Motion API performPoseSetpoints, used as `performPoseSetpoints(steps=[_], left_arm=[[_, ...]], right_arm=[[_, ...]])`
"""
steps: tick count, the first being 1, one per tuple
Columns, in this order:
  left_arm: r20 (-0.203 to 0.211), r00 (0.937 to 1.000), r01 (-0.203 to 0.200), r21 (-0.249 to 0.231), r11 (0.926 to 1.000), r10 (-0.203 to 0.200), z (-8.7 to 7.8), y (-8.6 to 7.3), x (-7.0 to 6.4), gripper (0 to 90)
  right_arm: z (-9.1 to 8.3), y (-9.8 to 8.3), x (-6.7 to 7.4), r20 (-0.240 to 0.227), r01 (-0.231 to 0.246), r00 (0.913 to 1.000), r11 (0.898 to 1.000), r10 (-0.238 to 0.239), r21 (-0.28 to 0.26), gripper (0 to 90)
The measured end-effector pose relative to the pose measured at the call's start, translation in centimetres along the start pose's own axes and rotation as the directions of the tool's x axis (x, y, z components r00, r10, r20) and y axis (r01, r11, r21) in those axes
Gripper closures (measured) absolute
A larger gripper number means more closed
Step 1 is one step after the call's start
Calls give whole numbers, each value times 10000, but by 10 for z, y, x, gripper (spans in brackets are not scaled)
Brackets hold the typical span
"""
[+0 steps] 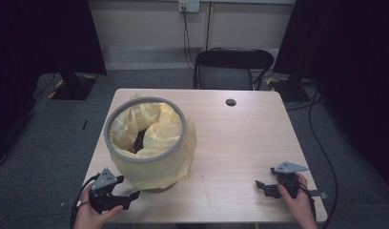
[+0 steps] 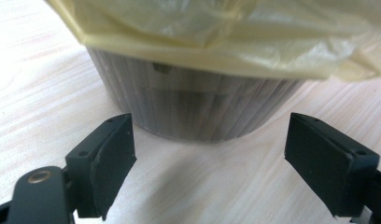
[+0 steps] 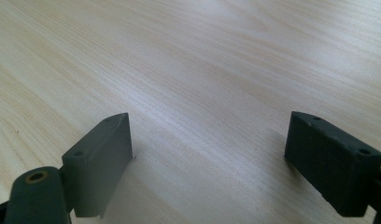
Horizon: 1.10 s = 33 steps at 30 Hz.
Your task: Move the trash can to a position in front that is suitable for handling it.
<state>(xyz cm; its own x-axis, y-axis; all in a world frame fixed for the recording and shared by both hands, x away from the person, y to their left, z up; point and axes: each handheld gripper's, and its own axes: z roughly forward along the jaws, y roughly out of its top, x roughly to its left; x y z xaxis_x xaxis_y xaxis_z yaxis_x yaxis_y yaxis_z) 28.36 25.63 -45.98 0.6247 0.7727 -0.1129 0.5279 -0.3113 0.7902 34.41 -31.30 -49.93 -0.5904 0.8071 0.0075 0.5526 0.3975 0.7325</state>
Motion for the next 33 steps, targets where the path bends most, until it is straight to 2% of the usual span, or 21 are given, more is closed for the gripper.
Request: performPoseSetpoints(steps=[9, 15, 23, 33], left_arm=[[-195, 9997, 146, -267, 9995, -151, 4, 8, -2, 157], [-256, 9996, 72, 54, 10000, -71, 10, 12, -6, 111], [-417, 9987, 301, -71, 9995, -304, 17, 16, -6, 129], [-656, 9972, 355, -75, 9993, -359, 30, 27, -4, 124]], right_arm=[[0, 0, 0, 1, 8, 10000, 10000, -8, 1, 139], [0, 0, 0, 2, -4, 10000, 10000, 4, 1, 139], [0, 0, 0, 3, -2, 10000, 10000, 2, 3, 139], [0, 0, 0, 2, -2, 10000, 10000, 2, 1, 138]])
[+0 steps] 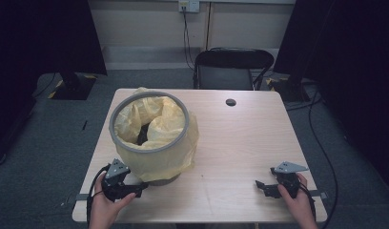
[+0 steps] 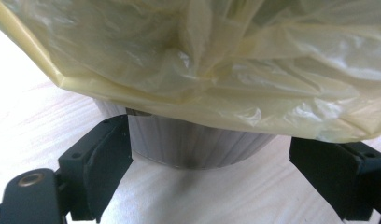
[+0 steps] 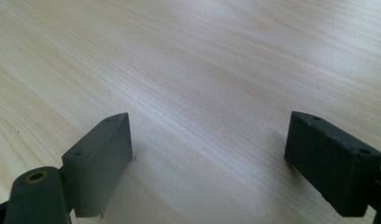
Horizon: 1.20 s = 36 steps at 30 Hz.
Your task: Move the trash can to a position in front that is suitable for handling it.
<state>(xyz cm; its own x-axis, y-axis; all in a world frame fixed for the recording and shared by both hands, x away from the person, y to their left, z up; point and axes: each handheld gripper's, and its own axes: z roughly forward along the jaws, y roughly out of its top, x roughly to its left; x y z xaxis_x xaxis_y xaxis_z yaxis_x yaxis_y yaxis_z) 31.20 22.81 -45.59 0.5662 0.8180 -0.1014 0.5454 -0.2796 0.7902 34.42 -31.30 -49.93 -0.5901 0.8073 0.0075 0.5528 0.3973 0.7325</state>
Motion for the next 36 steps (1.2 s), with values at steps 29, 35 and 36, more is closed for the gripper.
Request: performPoseSetpoints(steps=[29, 35, 36], left_arm=[[-440, 9986, 280, -25, 9996, -281, 46, 38, 9, 110], [-479, 9985, 281, 26, 9996, -280, 51, 43, 11, 109], [-482, 9984, 301, 16, 9995, -299, 54, 45, 12, 109]], right_arm=[[0, 0, 0, -6, 27, 10000, 10000, -27, 1, 138], [0, 0, 0, -4, 28, 10000, 10000, -28, -1, 138], [0, 0, 0, -4, 33, 10000, 10000, -33, -3, 138]])
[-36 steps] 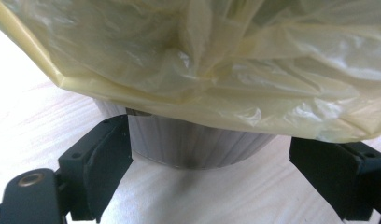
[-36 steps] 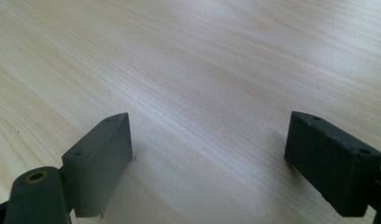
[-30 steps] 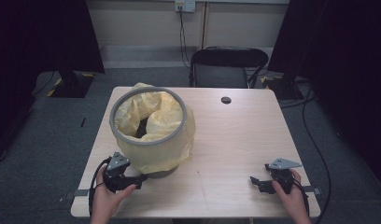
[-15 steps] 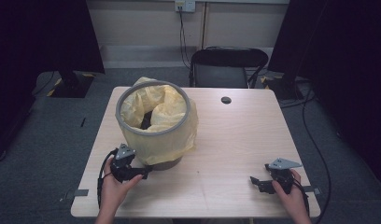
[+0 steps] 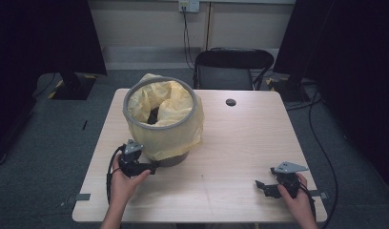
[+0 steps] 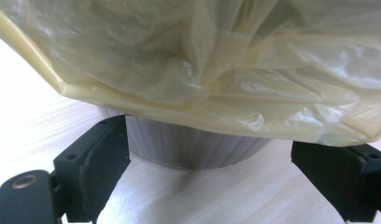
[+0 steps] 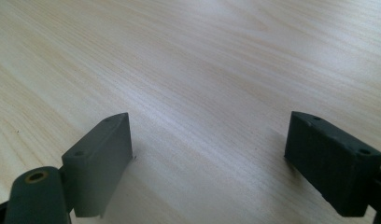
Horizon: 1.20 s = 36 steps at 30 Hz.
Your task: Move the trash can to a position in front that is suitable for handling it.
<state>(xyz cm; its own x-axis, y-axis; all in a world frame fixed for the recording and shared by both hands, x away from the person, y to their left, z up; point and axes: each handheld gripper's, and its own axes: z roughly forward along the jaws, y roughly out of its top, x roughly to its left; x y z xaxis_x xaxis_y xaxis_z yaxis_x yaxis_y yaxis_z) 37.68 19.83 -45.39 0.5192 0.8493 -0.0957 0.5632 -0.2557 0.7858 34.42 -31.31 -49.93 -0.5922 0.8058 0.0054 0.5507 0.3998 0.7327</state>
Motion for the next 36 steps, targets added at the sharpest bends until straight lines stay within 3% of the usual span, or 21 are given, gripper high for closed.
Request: performPoseSetpoints(steps=[16, 36], left_arm=[[-172, 9998, 88, -13, 10000, -88, 21, 18, 5, 107], [-197, 9998, 36, 90, 10000, -34, 28, 24, 5, 78]], right_arm=[[0, 0, 0, 5, 3, 10000, 10000, -3, 3, 138], [0, 0, 0, 5, 0, 10000, 10000, 0, 3, 138]])
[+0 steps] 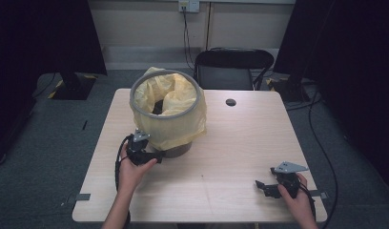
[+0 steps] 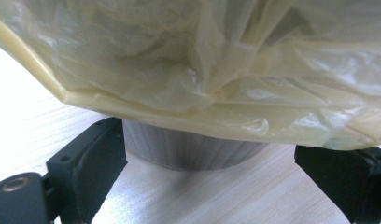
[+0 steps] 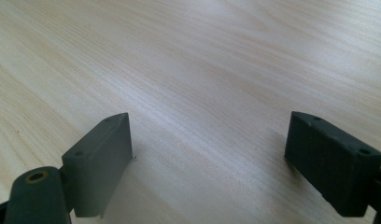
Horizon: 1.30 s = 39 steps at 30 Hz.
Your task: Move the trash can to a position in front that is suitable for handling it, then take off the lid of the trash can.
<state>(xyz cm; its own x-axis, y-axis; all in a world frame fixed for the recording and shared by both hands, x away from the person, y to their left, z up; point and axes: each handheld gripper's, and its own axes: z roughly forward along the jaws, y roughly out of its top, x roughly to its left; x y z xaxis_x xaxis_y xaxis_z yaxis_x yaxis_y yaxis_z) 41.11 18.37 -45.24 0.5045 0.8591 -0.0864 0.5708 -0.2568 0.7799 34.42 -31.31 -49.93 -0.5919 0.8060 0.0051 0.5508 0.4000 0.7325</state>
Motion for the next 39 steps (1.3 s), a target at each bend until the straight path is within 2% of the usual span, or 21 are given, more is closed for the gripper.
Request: performPoseSetpoints(steps=[7, 12, 14, 17, 20, 22, 25, 29, 35, 39], left_arm=[[-51, 10000, -30, 38, 10000, 30, 2, 0, -1, 52], [136, 9999, 17, 3, 10000, -17, -2, -3, 2, 113], [173, 9998, 130, 22, 9999, -130, -2, -5, 3, 167], [224, 9997, 16, 149, 9999, -20, -7, -10, 4, 156], [365, 9993, -114, 588, 9982, 93, -12, -14, 6, 156], [414, 9989, -281, 1008, 9945, 240, -15, -16, 7, 156], [526, 9982, -354, 1289, 9910, 288, -19, -17, 11, 156], [609, 9980, -282, 1621, 9864, 185, -22, -18, 13, 156], [574, 9982, -253, 1807, 9832, 151, -24, -19, 15, 157], [746, 9972, -173, 2138, 9767, 14, -25, -17, 16, 158]], right_arm=[[0, 0, 0, 0, 5, 10000, 10000, -5, -1, 138], [0, 0, 0, -1, 4, 10000, 10000, -4, -1, 138], [0, 0, 0, 0, 2, 10000, 10000, -2, 2, 138], [0, 0, 0, -3, 1, 10000, 10000, -1, 1, 138], [0, 0, 0, -1, 2, 10000, 10000, -2, 0, 138], [0, 0, 0, -2, -5, 10000, 10000, 5, -1, 138], [0, 0, 0, -2, 4, 10000, 10000, -4, 1, 138], [0, 0, 0, 3, 12, 10000, 10000, -12, -6, 138], [0, 0, 0, -2, 3, 10000, 10000, -3, 1, 138], [0, 0, 0, -2, 1, 10000, 10000, -1, 2, 138]])
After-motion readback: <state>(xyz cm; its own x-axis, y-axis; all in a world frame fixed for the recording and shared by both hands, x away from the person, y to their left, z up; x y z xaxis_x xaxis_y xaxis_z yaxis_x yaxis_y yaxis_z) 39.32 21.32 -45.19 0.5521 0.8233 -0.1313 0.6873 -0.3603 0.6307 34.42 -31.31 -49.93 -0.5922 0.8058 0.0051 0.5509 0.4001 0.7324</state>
